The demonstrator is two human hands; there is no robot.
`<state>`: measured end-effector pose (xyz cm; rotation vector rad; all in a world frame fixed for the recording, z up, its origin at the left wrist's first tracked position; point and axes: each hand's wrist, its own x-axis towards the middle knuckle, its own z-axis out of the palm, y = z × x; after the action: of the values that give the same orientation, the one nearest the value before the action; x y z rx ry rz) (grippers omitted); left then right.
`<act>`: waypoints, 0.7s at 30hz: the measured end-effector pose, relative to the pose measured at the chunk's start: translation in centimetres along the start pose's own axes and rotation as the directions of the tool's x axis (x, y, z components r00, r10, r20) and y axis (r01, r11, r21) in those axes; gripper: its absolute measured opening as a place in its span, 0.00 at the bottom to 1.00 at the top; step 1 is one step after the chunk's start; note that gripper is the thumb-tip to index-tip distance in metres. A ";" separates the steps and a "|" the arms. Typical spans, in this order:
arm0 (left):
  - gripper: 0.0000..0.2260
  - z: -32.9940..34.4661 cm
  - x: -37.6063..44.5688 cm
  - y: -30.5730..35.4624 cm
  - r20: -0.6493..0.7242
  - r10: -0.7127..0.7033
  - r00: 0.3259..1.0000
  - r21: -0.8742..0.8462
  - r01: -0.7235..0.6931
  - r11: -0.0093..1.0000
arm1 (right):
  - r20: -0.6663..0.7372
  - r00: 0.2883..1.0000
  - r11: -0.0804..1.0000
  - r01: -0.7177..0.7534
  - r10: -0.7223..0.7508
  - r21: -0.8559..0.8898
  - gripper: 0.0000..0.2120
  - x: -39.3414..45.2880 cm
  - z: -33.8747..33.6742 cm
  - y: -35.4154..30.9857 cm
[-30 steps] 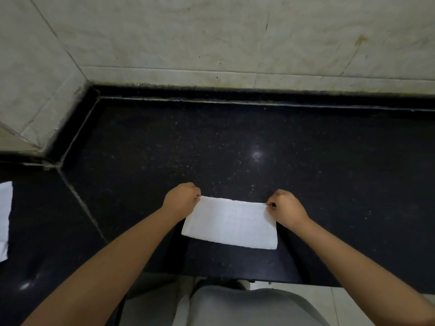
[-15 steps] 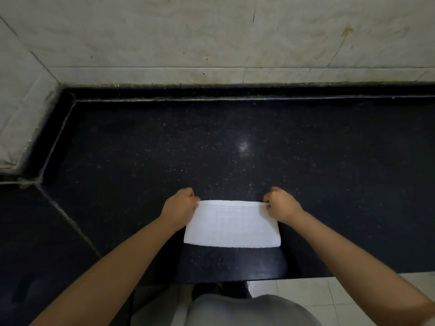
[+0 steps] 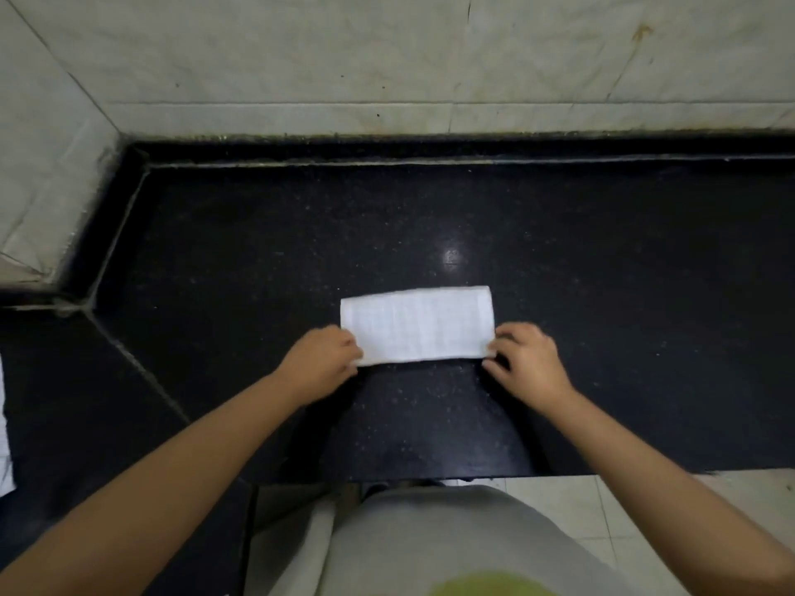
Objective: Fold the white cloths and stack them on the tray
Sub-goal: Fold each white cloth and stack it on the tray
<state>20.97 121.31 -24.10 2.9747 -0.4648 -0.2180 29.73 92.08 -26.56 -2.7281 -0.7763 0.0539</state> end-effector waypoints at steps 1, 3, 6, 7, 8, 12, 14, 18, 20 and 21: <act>0.11 1.1 -0.2 0.5 0.134 -0.054 0.989 0.033 0.050 0.998 | 0.072 0.997 0.999 -0.042 0.042 -0.011 0.07 -0.9 1.1 0.0; 0.14 2.1 -0.9 1.4 0.212 -0.148 0.966 0.016 0.147 0.989 | 0.063 0.992 0.994 -0.110 0.108 0.026 0.09 -1.7 1.8 -0.3; 0.08 2.2 -0.5 1.7 -0.001 -0.185 0.983 -0.089 0.185 0.979 | -0.009 0.939 0.936 -0.341 0.343 0.089 0.12 -0.6 0.8 -1.6; 0.09 2.1 0.2 1.7 -0.046 -0.236 0.971 -0.121 0.229 0.966 | 0.024 0.901 0.899 -0.433 0.433 0.064 0.15 0.2 0.5 -2.0; 0.13 1.6 1.0 1.8 -0.035 -0.305 0.952 -0.141 0.297 0.944 | 0.076 0.860 0.862 -0.507 0.505 0.015 0.18 0.9 0.4 -2.2; 0.25 2.1 3.8 2.0 0.083 -0.538 0.839 -0.154 0.544 0.825 | 0.193 0.779 0.802 -0.573 0.596 -0.165 0.20 2.4 0.8 -3.2; 0.28 3.2 4.3 1.9 0.136 -0.564 0.814 -0.141 0.579 0.803 | 0.216 0.750 0.781 -0.605 0.625 -0.156 0.18 2.8 1.3 -3.6; 0.29 4.9 4.0 1.6 0.164 -0.566 0.808 -0.095 0.584 0.806 | 0.247 0.681 0.715 -0.694 0.690 -0.083 0.13 3.4 1.3 -4.0; 0.29 5.3 4.0 1.4 0.150 -0.563 0.813 -0.106 0.579 0.808 | 0.223 0.695 0.721 -0.691 0.683 -0.051 0.09 3.4 1.5 -4.2; 0.29 5.3 4.0 1.4 0.150 -0.562 0.813 -0.110 0.579 0.808 | 0.205 0.706 0.724 -0.689 0.678 -0.021 0.05 3.3 1.5 -4.3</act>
<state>23.49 118.20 -29.63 2.8664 0.4482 -0.4510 30.17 97.69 -26.54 -2.8174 0.2544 0.5106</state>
